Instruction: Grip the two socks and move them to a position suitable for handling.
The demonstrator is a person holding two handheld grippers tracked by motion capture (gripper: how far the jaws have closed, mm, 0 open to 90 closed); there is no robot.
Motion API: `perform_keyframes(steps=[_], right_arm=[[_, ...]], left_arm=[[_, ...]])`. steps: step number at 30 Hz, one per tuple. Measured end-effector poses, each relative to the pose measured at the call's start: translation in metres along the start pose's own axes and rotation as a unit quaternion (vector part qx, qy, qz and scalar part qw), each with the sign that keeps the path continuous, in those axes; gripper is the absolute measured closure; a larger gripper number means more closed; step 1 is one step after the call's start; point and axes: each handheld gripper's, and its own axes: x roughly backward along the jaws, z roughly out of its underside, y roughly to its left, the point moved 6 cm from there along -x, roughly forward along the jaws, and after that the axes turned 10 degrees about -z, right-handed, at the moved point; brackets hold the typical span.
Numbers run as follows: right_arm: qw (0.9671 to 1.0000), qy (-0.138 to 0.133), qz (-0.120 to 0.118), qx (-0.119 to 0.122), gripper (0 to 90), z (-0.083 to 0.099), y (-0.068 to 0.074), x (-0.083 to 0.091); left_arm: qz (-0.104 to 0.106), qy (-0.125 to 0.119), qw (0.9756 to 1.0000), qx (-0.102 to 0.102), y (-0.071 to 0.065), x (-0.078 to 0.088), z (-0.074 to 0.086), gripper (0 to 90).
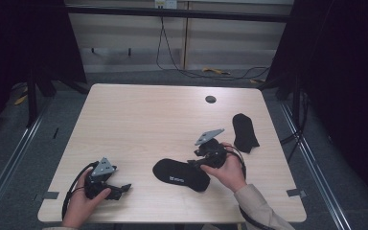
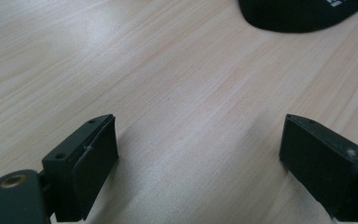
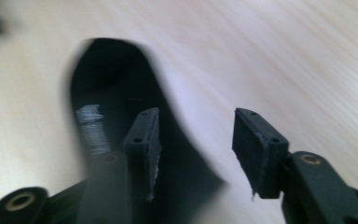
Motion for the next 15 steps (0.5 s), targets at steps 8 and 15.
perform_keyframes(steps=[8, 15], right_arm=[[0.9853, 0.004, 0.124, -0.117, 44.3, 0.028, -0.099, 0.023], [0.9636, -0.014, 0.183, -0.194, 42.7, 0.048, -0.155, 0.041]], left_arm=[[-0.001, -0.001, 1.0, 0.0, 0.0, 0.0, 0.0, 11.0], [-0.001, 0.0, 1.0, 0.0, 0.0, 0.0, 0.0, 11.0]])
